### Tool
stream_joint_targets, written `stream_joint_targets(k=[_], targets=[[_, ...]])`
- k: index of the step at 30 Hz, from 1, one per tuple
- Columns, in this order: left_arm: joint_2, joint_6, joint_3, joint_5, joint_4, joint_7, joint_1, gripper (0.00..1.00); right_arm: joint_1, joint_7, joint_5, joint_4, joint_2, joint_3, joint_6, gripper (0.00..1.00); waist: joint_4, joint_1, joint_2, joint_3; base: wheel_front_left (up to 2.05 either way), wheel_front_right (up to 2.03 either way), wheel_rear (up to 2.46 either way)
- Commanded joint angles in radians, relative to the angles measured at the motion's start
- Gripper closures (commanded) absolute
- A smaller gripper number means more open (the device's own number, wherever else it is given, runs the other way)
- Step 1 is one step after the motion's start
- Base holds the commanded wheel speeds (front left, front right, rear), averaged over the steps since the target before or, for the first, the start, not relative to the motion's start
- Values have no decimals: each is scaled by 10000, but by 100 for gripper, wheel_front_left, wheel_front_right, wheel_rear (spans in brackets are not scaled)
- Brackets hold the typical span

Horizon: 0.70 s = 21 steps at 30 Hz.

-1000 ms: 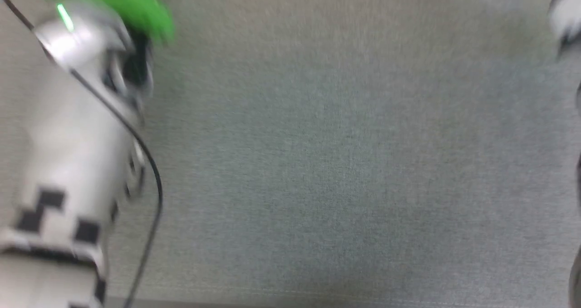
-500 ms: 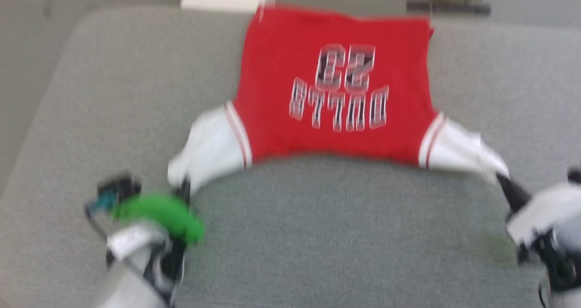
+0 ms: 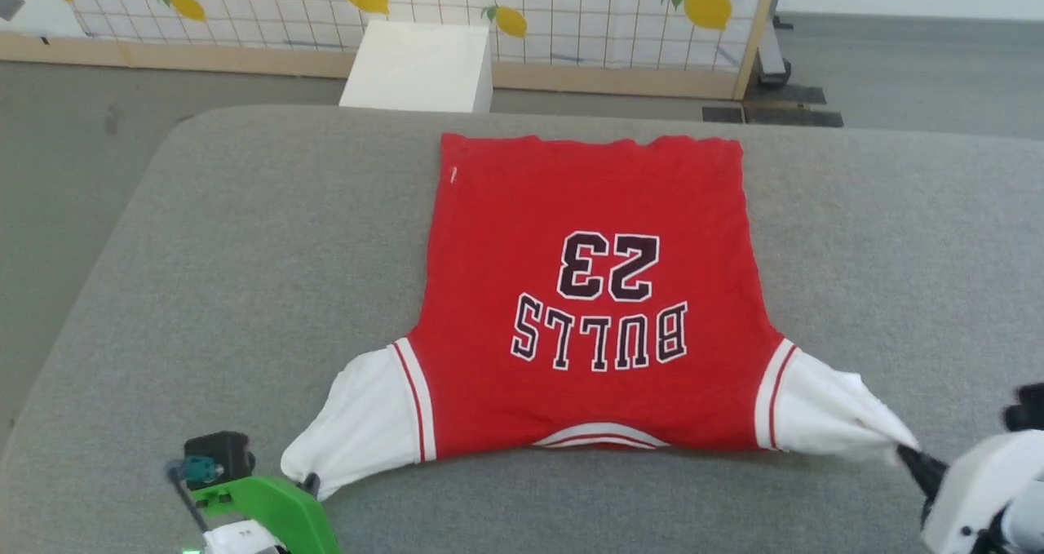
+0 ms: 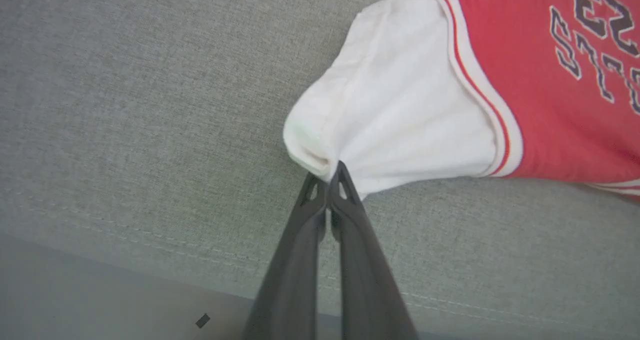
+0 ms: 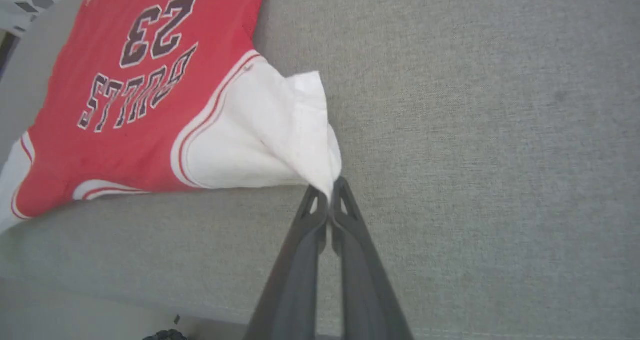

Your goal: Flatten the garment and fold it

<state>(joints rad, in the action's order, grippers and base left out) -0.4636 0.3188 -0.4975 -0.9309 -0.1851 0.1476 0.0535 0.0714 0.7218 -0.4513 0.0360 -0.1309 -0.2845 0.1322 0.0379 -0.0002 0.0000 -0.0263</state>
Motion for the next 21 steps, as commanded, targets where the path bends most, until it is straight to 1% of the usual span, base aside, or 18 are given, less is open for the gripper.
stream_joint_targets(k=[1, 3, 6, 8, 10, 13, 16, 21], targets=[[-270, 165, -220, 370, 54, 261, 148, 100, -53, 431, 351, 150, -146, 296, -15, 100, -66, 2, 0, -121, 0, 0, 0], [-482, 290, -550, 705, 110, 657, 341, 100, -256, 1172, 847, 154, -325, 731, -15, 100, -127, 2, 0, -216, 0, 0, 0], [-599, 356, -799, 929, 90, 987, 556, 100, -676, 2313, 1568, -39, -685, 1607, -15, 100, -211, 2, 0, -397, 0, 0, 0], [-548, 393, -830, 947, 110, 1046, 668, 100, -1031, 3006, 1861, -322, -871, 2198, -15, 100, -226, 2, 0, -515, 0, 0, 0], [-502, 424, -817, 936, 119, 1031, 709, 100, -1266, 3394, 2060, -601, -1040, 2659, -15, 100, -226, 2, 0, -628, 0, 0, 0], [-398, 454, -747, 886, 167, 922, 765, 100, -1601, 3714, 2302, -1122, -1221, 3256, -15, 100, -168, 2, 0, -801, 0, 0, 0], [-307, 465, -648, 826, 188, 753, 780, 100, -1774, 3786, 2458, -1672, -1329, 3687, -15, 100, -116, 2, 0, -899, 0, 0, 0], [-230, 468, -452, 714, 221, 465, 747, 100, -1934, 3431, 2478, -2272, -1318, 3778, -15, 100, -77, 2, 0, -951, 0, 0, 0]])
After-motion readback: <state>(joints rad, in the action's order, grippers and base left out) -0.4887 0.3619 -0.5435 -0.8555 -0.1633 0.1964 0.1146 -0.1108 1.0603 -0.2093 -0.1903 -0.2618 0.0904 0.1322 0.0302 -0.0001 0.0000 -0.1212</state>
